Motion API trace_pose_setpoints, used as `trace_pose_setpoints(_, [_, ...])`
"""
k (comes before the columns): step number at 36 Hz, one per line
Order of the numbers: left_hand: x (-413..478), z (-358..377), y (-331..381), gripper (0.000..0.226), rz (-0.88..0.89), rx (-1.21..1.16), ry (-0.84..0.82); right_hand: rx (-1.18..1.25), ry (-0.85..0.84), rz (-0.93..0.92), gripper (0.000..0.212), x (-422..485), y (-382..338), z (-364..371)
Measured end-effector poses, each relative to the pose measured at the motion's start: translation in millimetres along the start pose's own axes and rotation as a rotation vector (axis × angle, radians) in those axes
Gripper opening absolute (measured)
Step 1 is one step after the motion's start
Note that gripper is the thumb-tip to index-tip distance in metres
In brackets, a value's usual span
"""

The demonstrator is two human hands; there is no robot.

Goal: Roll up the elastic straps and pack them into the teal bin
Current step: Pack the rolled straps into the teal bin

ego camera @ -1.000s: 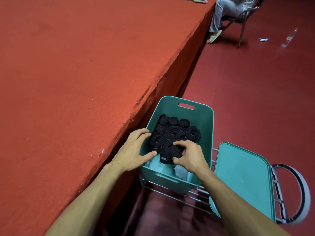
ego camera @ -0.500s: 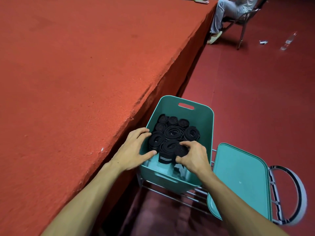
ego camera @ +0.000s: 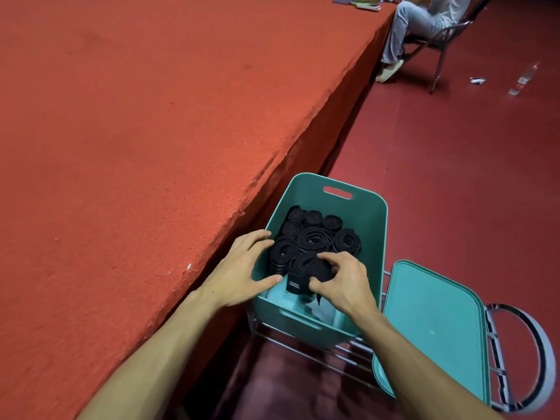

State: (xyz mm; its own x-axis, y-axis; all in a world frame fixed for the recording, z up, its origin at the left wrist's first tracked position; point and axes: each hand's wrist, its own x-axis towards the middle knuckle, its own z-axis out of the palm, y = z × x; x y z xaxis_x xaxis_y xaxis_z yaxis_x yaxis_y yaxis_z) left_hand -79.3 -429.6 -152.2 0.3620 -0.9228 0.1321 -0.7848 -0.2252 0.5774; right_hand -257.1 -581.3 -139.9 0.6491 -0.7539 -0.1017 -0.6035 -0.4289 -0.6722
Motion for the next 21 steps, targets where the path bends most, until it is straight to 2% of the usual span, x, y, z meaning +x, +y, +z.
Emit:
trace_pose_setpoints(8, [-11,-3,-10,0.102,0.014,0.024,-0.037,0.012,-0.085,-0.104,0.061,8,-8,14])
trace_pose_setpoints(12, [-13,-5,-8,0.111,0.018,0.021,-0.051,0.028,-0.118,-0.161,0.054,15,-13,21])
trace_pose_setpoints(21, [-18,-11,-7,0.111,0.032,0.046,-0.064,0.029,-0.267,-0.244,0.059,32,-12,45])
